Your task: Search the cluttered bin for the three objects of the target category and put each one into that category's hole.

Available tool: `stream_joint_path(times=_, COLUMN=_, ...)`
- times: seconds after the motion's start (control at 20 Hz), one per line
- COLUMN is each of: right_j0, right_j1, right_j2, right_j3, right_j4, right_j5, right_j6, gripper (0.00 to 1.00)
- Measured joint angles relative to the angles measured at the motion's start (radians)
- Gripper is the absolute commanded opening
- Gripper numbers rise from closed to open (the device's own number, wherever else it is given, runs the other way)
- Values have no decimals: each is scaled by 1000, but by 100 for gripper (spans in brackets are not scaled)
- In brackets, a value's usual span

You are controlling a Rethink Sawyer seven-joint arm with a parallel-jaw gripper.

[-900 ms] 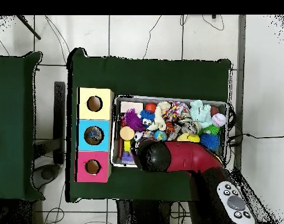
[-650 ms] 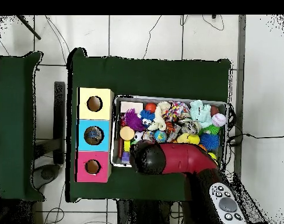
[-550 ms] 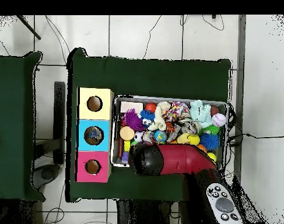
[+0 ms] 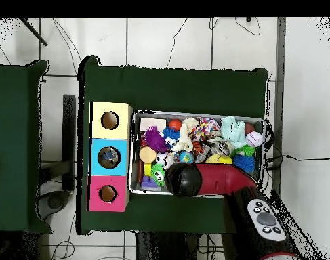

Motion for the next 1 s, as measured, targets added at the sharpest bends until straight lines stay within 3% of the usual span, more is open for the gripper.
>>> stream_joint_path(times=0.6, right_j0=-48, right_j1=158, right_j2=-10, right_j3=-83, right_j4=-52, right_j5=-52, right_j6=0, gripper=100)
stream_joint_path(times=1.0, right_j0=-47, right_j1=164, right_j2=-13, right_j3=-86, right_j4=-53, right_j5=-73, right_j6=0, gripper=100)
